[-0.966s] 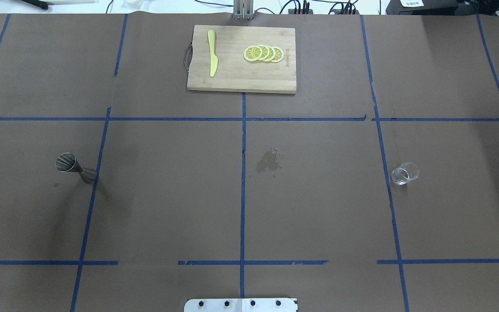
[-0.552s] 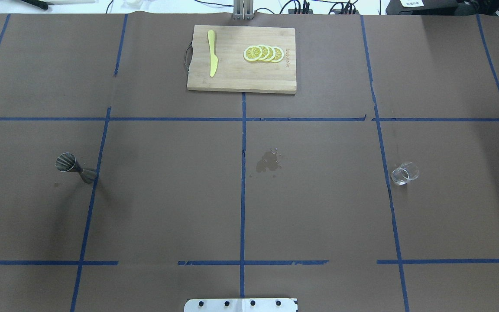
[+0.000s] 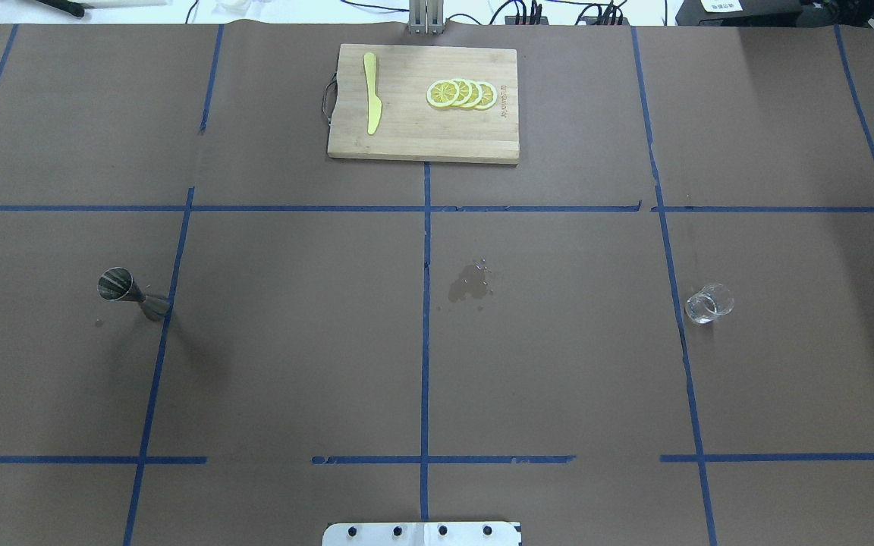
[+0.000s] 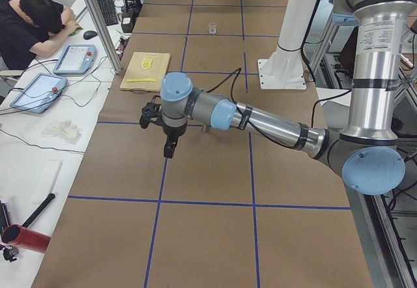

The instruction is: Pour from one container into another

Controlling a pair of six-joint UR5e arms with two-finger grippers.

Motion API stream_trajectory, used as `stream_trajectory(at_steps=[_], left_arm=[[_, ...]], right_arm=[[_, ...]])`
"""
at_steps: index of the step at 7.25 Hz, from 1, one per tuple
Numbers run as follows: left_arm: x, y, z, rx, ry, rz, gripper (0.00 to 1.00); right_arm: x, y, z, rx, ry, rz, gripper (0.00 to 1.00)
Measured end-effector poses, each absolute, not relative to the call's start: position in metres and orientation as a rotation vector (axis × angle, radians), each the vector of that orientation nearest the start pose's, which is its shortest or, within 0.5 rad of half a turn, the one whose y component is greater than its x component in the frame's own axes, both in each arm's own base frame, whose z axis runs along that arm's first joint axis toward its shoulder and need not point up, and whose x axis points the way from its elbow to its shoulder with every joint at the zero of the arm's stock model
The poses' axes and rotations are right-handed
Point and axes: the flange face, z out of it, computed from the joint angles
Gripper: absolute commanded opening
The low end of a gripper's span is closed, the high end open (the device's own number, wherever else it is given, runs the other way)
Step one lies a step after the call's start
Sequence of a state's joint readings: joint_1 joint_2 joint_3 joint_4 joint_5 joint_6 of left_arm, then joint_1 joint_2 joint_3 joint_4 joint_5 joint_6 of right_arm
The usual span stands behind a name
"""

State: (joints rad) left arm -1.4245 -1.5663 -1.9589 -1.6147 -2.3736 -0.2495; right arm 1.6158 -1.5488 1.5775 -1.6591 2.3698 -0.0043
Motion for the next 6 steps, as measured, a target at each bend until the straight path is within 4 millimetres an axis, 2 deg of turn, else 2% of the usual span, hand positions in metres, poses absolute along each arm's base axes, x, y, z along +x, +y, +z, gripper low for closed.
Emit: stream_trajectory(at_steps=[1,2,4,5,6], left_arm=[[0.037,-0.463,0.43,0.258,0.868,0.069,1.0],[0.061,-0.434,0.414,0.294,0.874,0.044,1.0],[0.106,-0.378,0.412,0.393,0.929,-0.054,1.0],[0.134,-0.359,0.407,0.41,0.951,-0.101,1.0],[0.175,-0.341,0.398,0.41,0.961,-0.154,1.0]], right_arm=[[0.081,-0.496,0.649,-0.037,-0.8,0.056,1.0],[0.076,-0.503,0.641,-0.027,-0.798,0.044,1.0],[0.07,-0.52,0.624,-0.014,-0.793,0.045,1.0],[0.068,-0.522,0.622,-0.013,-0.793,0.049,1.0],[0.066,-0.523,0.62,-0.014,-0.795,0.054,1.0]])
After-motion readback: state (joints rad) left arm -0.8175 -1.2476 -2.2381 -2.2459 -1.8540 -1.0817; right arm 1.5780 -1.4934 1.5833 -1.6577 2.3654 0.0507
